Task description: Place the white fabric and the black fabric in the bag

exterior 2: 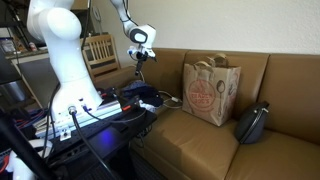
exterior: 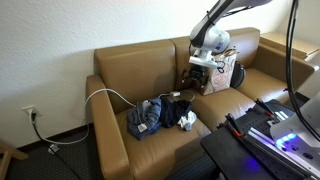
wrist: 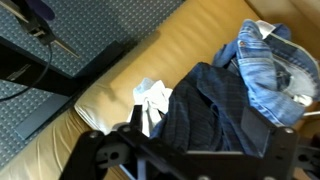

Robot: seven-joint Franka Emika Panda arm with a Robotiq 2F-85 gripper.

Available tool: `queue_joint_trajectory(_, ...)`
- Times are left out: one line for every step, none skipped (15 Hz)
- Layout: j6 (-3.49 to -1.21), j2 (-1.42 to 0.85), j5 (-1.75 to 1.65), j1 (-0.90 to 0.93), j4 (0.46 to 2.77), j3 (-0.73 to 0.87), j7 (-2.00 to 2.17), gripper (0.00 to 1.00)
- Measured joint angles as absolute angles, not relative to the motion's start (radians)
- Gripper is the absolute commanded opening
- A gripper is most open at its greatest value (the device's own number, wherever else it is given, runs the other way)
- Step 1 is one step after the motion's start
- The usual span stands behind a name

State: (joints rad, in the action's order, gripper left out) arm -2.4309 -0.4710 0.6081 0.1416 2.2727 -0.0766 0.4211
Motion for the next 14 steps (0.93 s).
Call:
queue_joint_trajectory(-2.431, -0.513, 0.595, 0.151, 2.262, -0.077, 0.433, 1.00)
queue_joint_trajectory(-2.431, -0.551, 0.586, 0.157, 2.249, -0.077, 0.440, 1.00)
queue_joint_trajectory(-2.432, -0.587, 0.576, 0.161, 2.231, -0.078, 0.443, 1.00)
queue_joint_trajectory(-2.436, -0.622, 0.573, 0.163, 2.210, -0.080, 0.442, 1.00)
queue_joint_trajectory(-2.450, -0.652, 0.569, 0.165, 2.191, -0.083, 0.436, 1.00)
queue_joint_trajectory(-2.474, -0.680, 0.565, 0.166, 2.174, -0.088, 0.427, 1.00)
queue_joint_trajectory(-2.502, -0.704, 0.557, 0.168, 2.159, -0.095, 0.416, 1.00)
queue_joint_trajectory(-2.536, -0.727, 0.547, 0.173, 2.145, -0.101, 0.404, 1.00)
queue_joint_trajectory(-2.573, -0.746, 0.536, 0.180, 2.134, -0.107, 0.394, 1.00)
queue_joint_trajectory(-2.616, -0.764, 0.515, 0.189, 2.124, -0.112, 0.383, 1.00)
queue_joint_trajectory(-2.659, -0.782, 0.491, 0.202, 2.116, -0.115, 0.379, 1.00)
queue_joint_trajectory(-2.704, -0.799, 0.466, 0.218, 2.108, -0.117, 0.378, 1.00)
queue_joint_trajectory(-2.749, -0.816, 0.439, 0.236, 2.100, -0.117, 0.378, 1.00)
queue_joint_trajectory(-2.792, -0.833, 0.411, 0.256, 2.093, -0.115, 0.379, 1.00)
